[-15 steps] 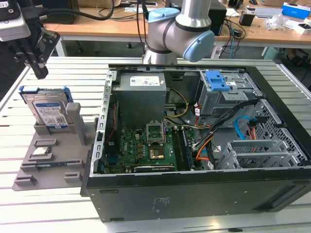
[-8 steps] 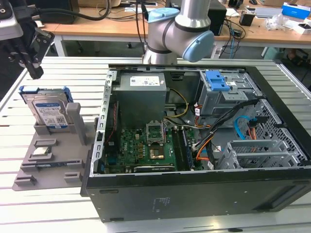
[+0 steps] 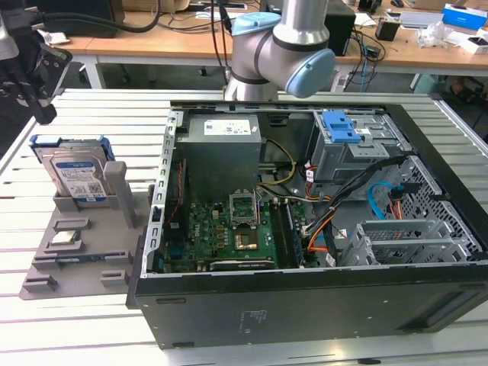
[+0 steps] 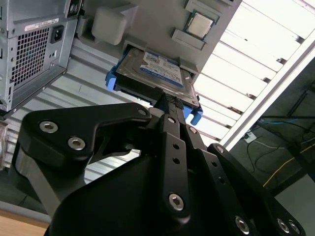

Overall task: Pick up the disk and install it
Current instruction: 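Reach for the disk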

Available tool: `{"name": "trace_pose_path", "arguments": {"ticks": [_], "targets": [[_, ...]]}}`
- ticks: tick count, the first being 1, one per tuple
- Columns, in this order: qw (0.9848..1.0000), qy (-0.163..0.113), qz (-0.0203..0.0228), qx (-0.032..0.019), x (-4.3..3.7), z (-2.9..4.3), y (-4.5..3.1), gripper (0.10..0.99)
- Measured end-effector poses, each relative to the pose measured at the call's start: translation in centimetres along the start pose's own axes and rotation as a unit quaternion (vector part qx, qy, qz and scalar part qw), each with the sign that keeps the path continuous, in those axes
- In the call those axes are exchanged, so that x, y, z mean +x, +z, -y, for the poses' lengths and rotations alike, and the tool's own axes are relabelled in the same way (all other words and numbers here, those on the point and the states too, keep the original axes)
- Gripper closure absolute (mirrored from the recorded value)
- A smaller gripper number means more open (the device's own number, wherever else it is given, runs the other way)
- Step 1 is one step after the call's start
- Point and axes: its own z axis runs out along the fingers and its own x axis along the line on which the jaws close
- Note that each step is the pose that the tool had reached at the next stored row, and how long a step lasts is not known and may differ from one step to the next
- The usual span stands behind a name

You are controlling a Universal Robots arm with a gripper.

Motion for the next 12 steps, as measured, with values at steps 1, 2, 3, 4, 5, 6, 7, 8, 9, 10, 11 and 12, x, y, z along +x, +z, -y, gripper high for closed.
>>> {"name": "trace_pose_path", "arguments": {"ticks": [1,2,3,4,5,6,7,8,9,10,11,12], "targets": [[1.0000,0.000,0.0000,0.0000,0.13,0.01,0.00,0.980],[1.0000,0.000,0.0000,0.0000,0.36,0.03,-0.01,0.980],[1.0000,0.000,0.0000,0.0000,0.54,0.04,-0.01,0.980],[1.0000,0.000,0.0000,0.0000,0.69,0.05,-0.01,0.980],[1.0000,0.000,0.0000,0.0000,0.79,0.06,-0.02,0.980],[1.0000,0.000,0.0000,0.0000,0.93,0.07,-0.02,0.980],[1.0000,0.000,0.0000,0.0000,1.11,0.08,-0.02,0.980],[1.0000,0.000,0.0000,0.0000,1.23,0.09,-0.03,0.980],[1.0000,0.000,0.0000,0.0000,1.40,0.10,-0.03,0.980],[1.0000,0.000,0.0000,0.0000,1.51,0.11,-0.03,0.980],[1.0000,0.000,0.0000,0.0000,1.71,0.12,-0.04,0.980],[1.0000,0.000,0.0000,0.0000,1.89,0.14,-0.05,0.980]]}}
